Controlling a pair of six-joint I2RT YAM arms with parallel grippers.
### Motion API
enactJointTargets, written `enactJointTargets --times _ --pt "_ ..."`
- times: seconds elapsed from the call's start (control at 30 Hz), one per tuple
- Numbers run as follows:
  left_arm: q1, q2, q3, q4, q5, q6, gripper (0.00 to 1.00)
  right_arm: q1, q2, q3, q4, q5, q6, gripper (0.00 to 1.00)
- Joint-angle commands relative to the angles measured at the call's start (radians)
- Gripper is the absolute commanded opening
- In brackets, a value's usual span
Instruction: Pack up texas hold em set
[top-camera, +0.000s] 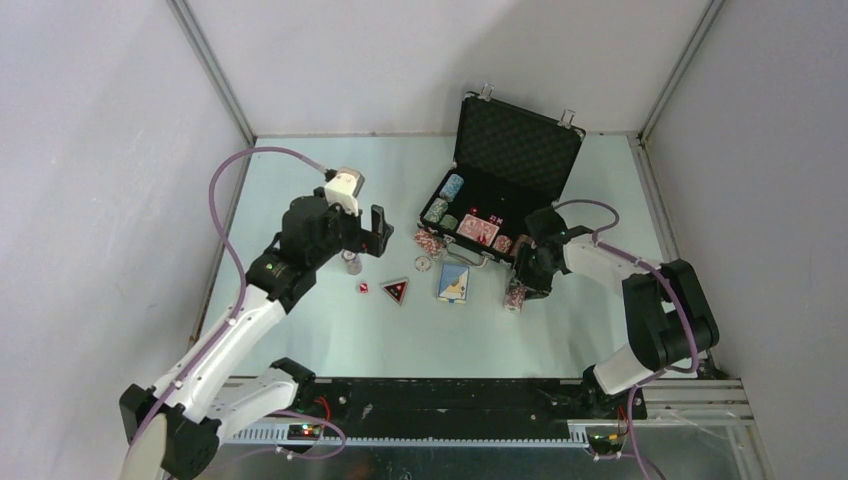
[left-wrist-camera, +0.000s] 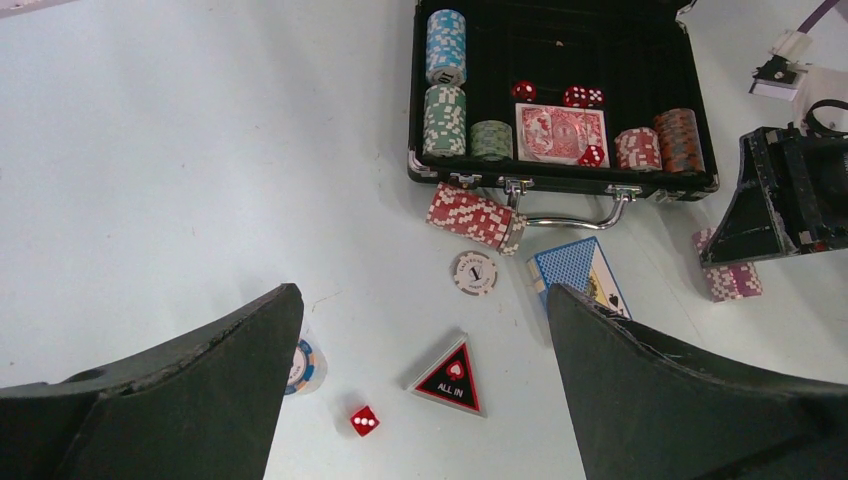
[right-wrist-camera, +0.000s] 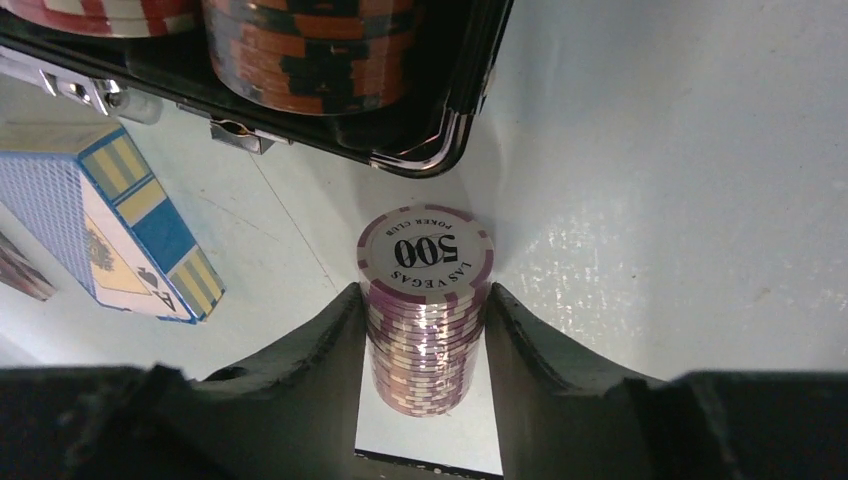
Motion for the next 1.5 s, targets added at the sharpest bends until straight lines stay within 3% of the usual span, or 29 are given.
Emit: enactJointTargets --times 0.0,0.23,0.63,0.93,1.47 --pt "-0.003 -0.045 0.005 -0.005 -0.023 0.021 1.00 0.008 -0.016 -0.001 0.031 0.007 0.021 0.41" --pt "-0.004 -0.073 -0.012 -0.013 -0.024 0.021 1.00 -0.026 -0.100 0.052 -0.006 -0.004 -0.002 0.36" --pt "-0.004 -0.083 -0.011 -0.014 -0.022 0.009 1.00 -0.228 -0.156 0.210 -0.021 -0.040 -0.099 0.36" --pt "-0.004 -0.128 -0.029 -0.050 -0.023 -0.017 1.00 -0.270 -0.035 0.326 0.063 -0.043 -0.139 0.36" --pt "-0.004 -0.206 -0.023 -0.178 -0.103 -0.018 1.00 -0.269 0.227 0.560 0.068 0.029 -0.199 0.38"
